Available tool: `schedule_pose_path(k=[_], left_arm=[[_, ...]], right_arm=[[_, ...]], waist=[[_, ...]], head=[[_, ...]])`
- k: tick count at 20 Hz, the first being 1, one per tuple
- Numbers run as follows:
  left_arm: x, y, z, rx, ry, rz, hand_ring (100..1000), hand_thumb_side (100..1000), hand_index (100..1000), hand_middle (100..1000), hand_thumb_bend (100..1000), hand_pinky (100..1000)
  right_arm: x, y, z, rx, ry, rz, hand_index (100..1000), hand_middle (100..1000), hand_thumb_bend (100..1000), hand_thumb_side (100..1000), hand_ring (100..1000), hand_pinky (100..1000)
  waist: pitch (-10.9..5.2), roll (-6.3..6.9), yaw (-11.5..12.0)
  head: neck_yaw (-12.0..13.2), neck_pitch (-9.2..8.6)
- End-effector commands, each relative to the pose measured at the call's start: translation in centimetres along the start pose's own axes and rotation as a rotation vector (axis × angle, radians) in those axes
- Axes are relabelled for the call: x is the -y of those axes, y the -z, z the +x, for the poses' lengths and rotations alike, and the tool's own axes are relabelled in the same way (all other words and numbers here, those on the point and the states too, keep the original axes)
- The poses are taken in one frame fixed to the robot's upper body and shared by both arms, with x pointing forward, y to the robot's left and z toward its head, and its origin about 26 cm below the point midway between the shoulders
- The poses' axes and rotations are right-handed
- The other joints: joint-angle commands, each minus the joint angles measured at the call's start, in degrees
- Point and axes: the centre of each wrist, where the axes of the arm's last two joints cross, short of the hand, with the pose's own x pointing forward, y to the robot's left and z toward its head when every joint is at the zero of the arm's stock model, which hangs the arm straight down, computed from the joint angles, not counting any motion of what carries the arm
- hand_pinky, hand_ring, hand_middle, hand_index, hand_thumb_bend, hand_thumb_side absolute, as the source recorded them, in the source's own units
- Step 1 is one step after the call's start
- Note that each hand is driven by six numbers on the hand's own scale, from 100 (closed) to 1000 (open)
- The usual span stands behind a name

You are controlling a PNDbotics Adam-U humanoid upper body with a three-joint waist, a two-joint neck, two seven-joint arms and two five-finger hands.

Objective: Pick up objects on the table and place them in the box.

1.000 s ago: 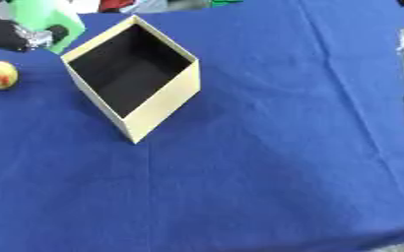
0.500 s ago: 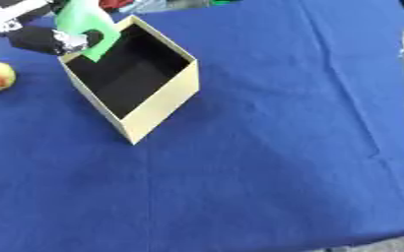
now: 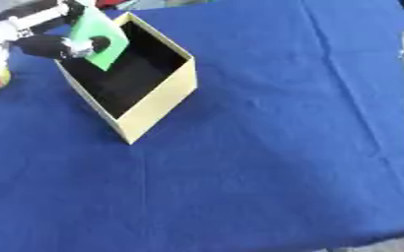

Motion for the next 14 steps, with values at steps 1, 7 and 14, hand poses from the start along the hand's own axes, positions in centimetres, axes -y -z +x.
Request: schedule_pose_path(k=[1,7,14], left_arm=[[-1.4,-0.18,0.52,0.015,0.057,-0.015,732,828,846,693,420,758],[-1.65,-0.29,0.79,0.017,0.109,0.0,816,993,981,820,914,815],[-1.86,-0.44,0.8,0.008,0.101,0.091,805,968,969,808,904,810]], right_arm=[[0.83,0.65,0.76,0.034,-0.01,-0.019,807,603,100,800,616,795],[0.91,0.6,0.73,0.031,-0.011,-0.025,807,601,100,798,611,796],[0.96,0.57,0.69,0.029,-0.012,-0.028,807,600,100,796,608,796]], waist=[[-1.1,-0.22,0.0],[-1.0,-0.19,-0.1],[-1.06,-0.2,-0.1]], head=[[-0.1,-0.24],[-0.1,-0.3],[-0.2,-0.27]])
